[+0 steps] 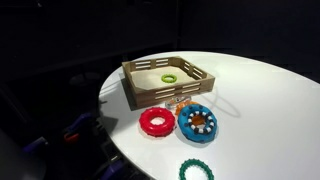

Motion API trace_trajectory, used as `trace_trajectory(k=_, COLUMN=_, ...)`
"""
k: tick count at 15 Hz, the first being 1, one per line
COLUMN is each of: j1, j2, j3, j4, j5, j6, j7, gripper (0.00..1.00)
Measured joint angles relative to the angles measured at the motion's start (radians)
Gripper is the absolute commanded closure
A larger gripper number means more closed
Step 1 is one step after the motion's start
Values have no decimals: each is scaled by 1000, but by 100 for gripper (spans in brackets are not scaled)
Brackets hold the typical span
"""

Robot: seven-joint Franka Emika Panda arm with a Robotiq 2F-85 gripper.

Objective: Pick up a red ring and put it into the wooden tray

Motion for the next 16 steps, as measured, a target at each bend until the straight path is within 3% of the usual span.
trace_trajectory(k=8, j1=-70, j2=-107, j3=-39, j4=-142, j5=-18, j6=160, j7=96, gripper=0)
trace_trajectory(k=16, j1=-76, j2=-114, j3=-45, j4=-151, j5=-18, j6=166, j7=101, gripper=0)
